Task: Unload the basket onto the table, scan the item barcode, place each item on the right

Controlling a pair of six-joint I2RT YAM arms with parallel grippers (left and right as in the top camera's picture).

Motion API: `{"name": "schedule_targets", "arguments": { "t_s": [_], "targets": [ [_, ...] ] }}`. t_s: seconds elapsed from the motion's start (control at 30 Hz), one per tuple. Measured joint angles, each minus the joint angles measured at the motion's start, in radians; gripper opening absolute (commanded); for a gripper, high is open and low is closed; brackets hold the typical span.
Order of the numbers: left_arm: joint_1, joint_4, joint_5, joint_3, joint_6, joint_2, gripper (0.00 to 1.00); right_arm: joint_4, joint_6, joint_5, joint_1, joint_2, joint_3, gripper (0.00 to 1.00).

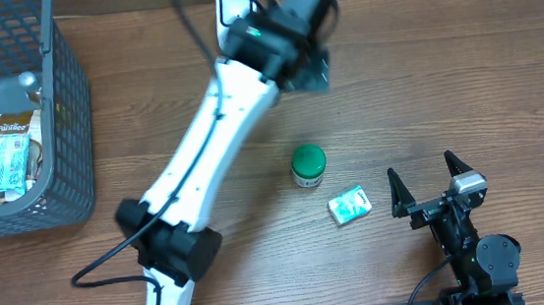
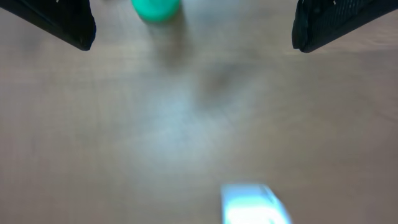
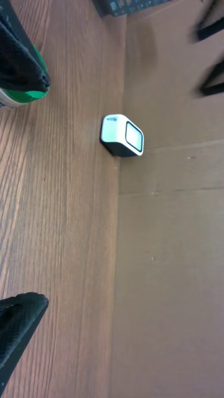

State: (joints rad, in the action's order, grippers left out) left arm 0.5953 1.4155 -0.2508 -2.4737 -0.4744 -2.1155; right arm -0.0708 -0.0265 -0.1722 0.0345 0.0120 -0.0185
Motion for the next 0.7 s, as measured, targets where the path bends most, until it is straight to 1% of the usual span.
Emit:
{"name": "schedule_targets", "arguments": {
  "t_s": [0.03, 0.13, 0.23, 0.4, 0.53, 0.7],
  "targets": [
    [-0.026, 0.003, -0.021, -0.036, 0.016, 0.003, 1.00, 0.000, 0.000, 0.000, 0.000, 0.000, 0.000, 1.00],
    [-0.098, -0.006, -0.090, -0.195, 0.123, 0.003, 1.00, 0.000, 0.000, 0.001, 0.000, 0.000, 0.000, 1.00],
    [-0.184, -0.023, -0.138, -0.318, 0.214, 0.005, 1.00, 0.000, 0.000, 0.000, 0.000, 0.000, 0.000, 1.00],
    [-0.381, -0.025, -0.173, -0.407, 0.305, 0.008, 1.00, 0.000, 0.000, 0.000, 0.000, 0.000, 0.000, 1.00],
    [-0.532, -0.024, -0.150, -0.407, 0.333, 0.008, 1.00, -0.001, 0.000, 0.000, 0.000, 0.000, 0.000, 1.00],
    [-0.743, -0.025, -0.009, -0.407, 0.351, 0.007, 1.00, 0.000, 0.000, 0.000, 0.000, 0.000, 0.000, 1.00]
  ]
}}
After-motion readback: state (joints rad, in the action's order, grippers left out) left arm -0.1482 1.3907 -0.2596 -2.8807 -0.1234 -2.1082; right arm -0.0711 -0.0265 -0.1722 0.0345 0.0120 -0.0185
